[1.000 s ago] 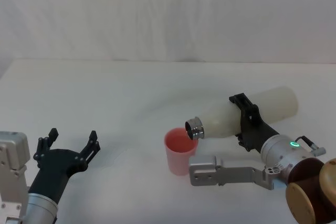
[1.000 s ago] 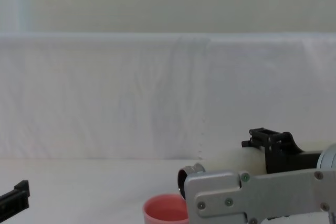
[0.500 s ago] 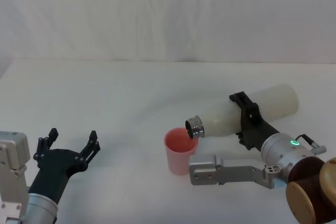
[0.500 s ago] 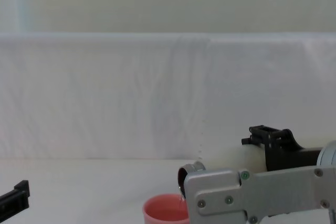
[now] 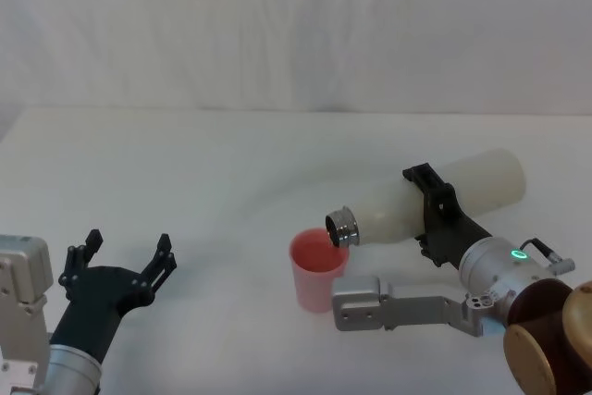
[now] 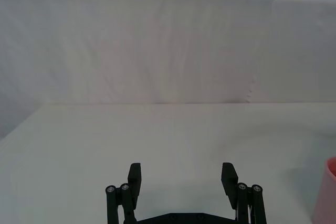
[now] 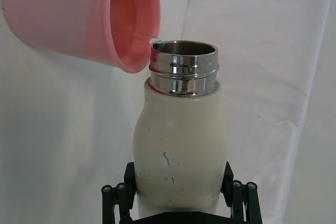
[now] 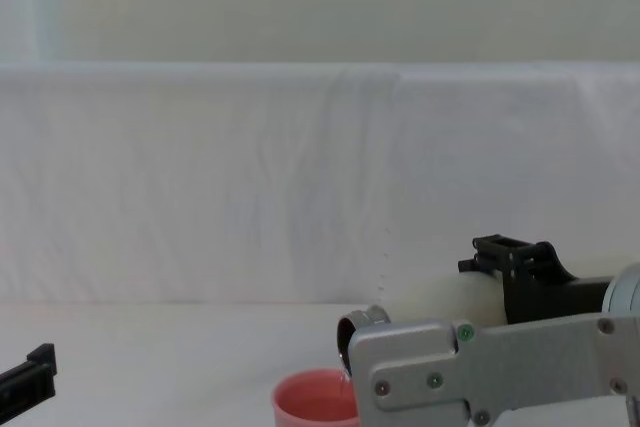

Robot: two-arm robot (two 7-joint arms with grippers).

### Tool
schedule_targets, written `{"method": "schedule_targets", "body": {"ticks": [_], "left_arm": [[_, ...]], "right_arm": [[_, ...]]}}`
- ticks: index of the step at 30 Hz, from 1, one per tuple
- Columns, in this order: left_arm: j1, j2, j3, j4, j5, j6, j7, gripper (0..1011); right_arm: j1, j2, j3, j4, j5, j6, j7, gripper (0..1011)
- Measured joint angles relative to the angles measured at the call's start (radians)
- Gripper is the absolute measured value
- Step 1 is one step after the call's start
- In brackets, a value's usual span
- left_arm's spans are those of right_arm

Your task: Grasp the thermos with one hand and pour water into the cup lid.

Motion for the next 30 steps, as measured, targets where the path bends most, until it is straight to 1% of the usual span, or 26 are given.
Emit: {"method": "schedule_targets", "body": {"ticks": [30], "left_arm": [[0.0,0.0,0.0,0.0,0.0,0.0,0.0,1001]], "right_arm": [[0.0,0.003,-0.002,-0.003,-0.012,0.001,0.004,958]]}}
